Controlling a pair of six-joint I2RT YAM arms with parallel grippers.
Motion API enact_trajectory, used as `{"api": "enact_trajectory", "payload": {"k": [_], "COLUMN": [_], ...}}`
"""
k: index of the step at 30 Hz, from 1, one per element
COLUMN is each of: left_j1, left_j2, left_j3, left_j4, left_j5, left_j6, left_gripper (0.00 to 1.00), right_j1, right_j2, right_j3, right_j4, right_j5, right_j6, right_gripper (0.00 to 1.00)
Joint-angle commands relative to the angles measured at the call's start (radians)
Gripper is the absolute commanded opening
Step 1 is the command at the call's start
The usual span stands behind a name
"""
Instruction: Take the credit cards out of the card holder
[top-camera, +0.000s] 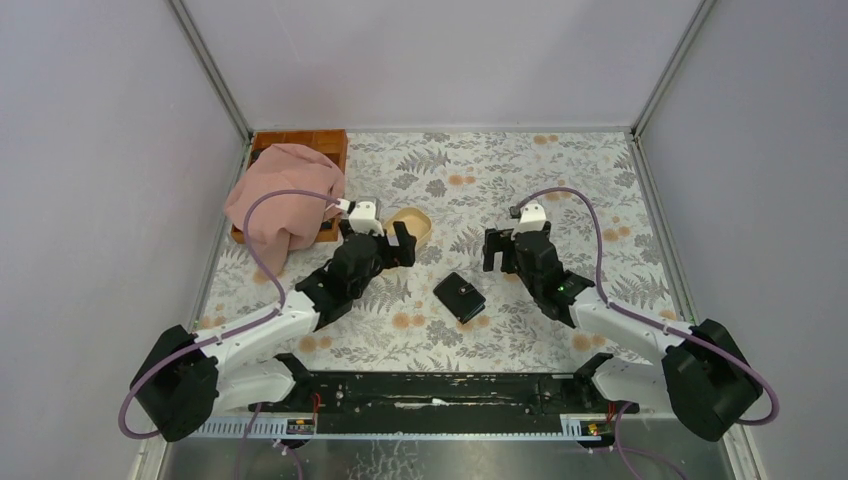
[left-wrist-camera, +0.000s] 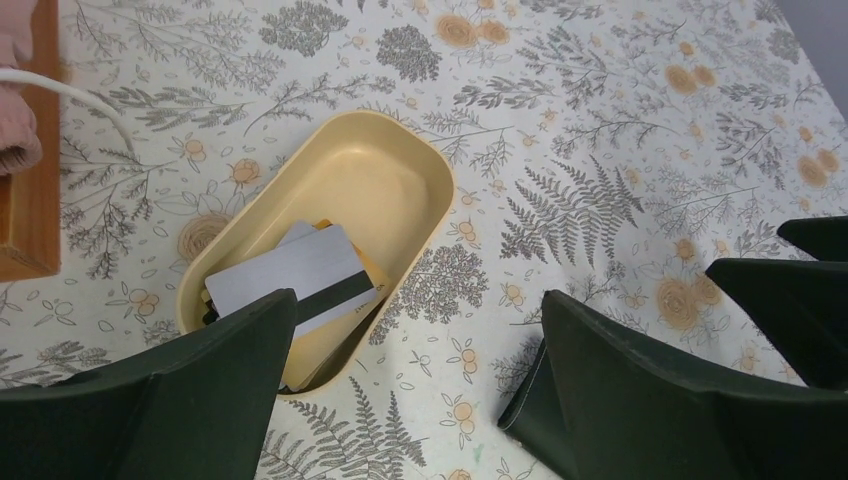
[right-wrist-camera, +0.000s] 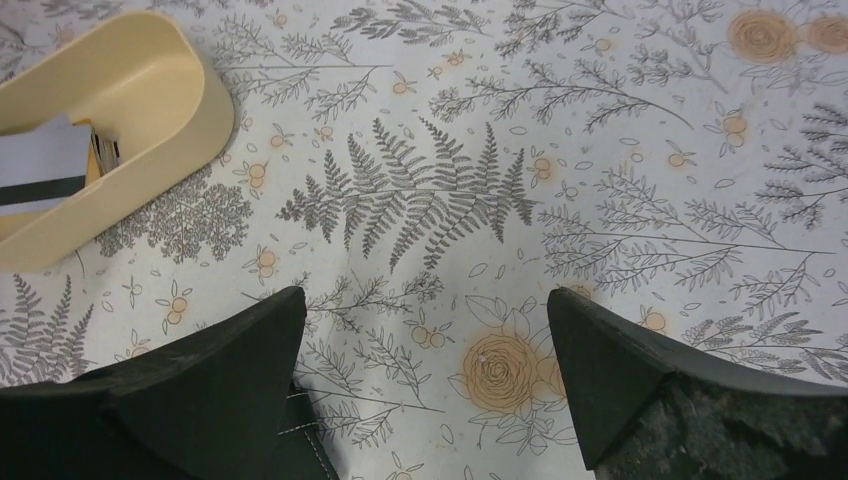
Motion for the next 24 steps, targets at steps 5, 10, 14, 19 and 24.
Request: {"api": "enact_trajectory", "payload": {"k": [5,10,14,19,24], "left_j1": [-0.012,-0.013,-0.013,-0.022,-0.026], "left_j2": [-0.055,-0.035,0.030,0.074,-0.001], "left_j3": [-0.064,-0.093,-0.079,-0.012,-0.022], "left_j4": [0.169,0.230,0.249,0.163,0.133], "left_j5": [-0.065,-0.069,-0.005,0.020,0.033], "left_j6": [0.078,0.058,0.089,0.086,0.105], "left_gripper": [1.00,1.00,1.00,0.69,0.20], "right_j1": [-0.004,0.003,0.015,0.081,0.142], "right_j2": [0.004,-0.014,0.051,0.180,0.210], "right_j3": [0.014,0.015,0.046,0.125,0.189], "right_j4": [0.053,0.025,0.010,-0.046,-0.147], "right_j5": [-0.062,-0.106,-0.201,-0.239,-0.227], "right_j6": [-0.053,-0.078,-0.090,-0.103,-0.099], "right_gripper": [0.98,0.97,0.56,0.00,0.42]}}
